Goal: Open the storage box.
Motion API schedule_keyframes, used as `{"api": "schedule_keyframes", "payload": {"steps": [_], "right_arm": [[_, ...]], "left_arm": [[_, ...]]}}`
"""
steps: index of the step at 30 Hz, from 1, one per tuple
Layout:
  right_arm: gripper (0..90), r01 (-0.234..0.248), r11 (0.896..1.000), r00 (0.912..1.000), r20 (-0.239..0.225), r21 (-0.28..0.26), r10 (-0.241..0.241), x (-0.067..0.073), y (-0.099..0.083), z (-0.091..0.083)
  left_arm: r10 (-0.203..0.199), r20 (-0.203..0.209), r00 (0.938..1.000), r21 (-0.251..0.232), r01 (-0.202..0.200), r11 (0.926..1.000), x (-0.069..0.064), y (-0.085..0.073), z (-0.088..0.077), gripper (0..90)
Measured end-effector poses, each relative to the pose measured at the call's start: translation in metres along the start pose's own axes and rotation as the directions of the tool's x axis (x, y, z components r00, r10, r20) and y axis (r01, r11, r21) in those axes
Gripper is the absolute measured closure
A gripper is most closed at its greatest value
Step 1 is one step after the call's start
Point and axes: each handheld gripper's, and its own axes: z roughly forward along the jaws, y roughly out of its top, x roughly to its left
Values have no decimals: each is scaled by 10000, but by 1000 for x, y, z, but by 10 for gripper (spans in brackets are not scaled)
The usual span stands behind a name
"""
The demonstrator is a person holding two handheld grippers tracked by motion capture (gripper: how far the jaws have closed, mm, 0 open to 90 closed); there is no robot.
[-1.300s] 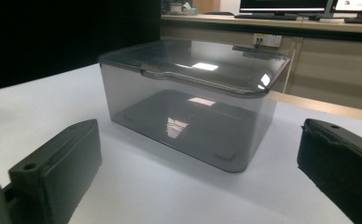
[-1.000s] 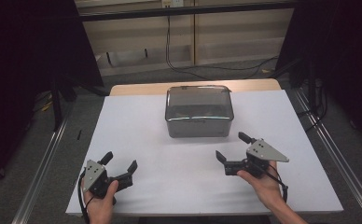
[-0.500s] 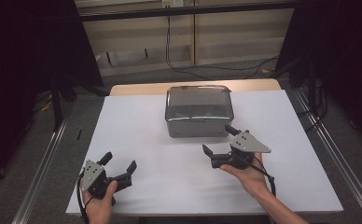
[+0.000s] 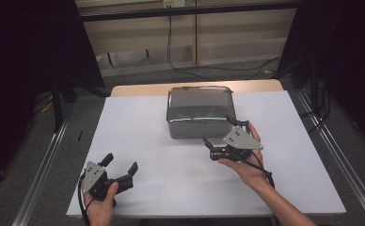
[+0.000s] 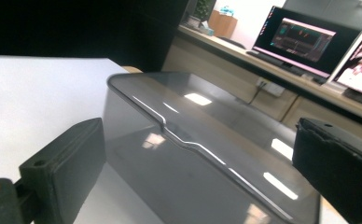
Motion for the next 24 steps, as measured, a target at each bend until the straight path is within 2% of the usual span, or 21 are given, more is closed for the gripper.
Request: {"api": "schedule_keyframes", "payload": {"steps": [4, 6, 8, 9, 13, 15, 16, 20, 21, 22, 23, 24], "right_arm": [[73, 643, 9979, 9979, -58, -125, -644, 3, -2, 3], [74, 1329, 9911, 9911, 55, -82, -1328, 5, -2, 6], [83, 1788, 9839, 9839, 77, -27, -1788, 7, -2, 9], [83, 1788, 9839, 9839, 77, -27, -1788, 7, -2, 9], [123, 2712, 9622, 9620, 279, 234, -2718, 11, 3, 18], [148, 2913, 9560, 9559, 286, 353, -2923, 12, 3, 21], [156, 3179, 9473, 9470, 356, 394, -3193, 13, 2, 23], [211, 3745, 9263, 9262, 310, 410, -3758, 15, -1, 28], [211, 3745, 9263, 9262, 310, 410, -3758, 15, -1, 28], [236, 4200, 9059, 9058, 372, 544, -4221, 16, -2, 29], [236, 4200, 9059, 9058, 372, 544, -4221, 16, -2, 29], [248, 4314, 9002, 9001, 398, 588, -4339, 17, -2, 30]], "left_arm": [[-14, 68, 10000, 10, 14, 10000, 0, 0, -1, 34], [52, 68, 10000, 45, -52, 10000, 0, 0, -1, 34], [46, 59, 10000, 12, -46, 10000, -1, 0, -1, 34], [27, 76, 10000, 5, -27, 10000, -1, 0, -1, 34], [158, 59, 9999, 45, -159, 9999, 0, 0, -1, 34], [256, 91, 9996, 53, -257, 9997, -2, 1, -2, 33], [280, 66, 9996, 43, -281, 9996, -2, 1, -2, 33], [289, 40, 9996, 135, -290, 9995, -1, 0, -1, 33], [289, 40, 9996, 135, -290, 9995, -1, 0, -1, 33], [279, 34, 9996, 166, -279, 9995, -1, 0, -1, 33], [279, 34, 9996, 166, -279, 9995, -1, 0, -1, 33], [269, 30, 9996, 154, -270, 9995, -1, 0, 0, 33]]}}
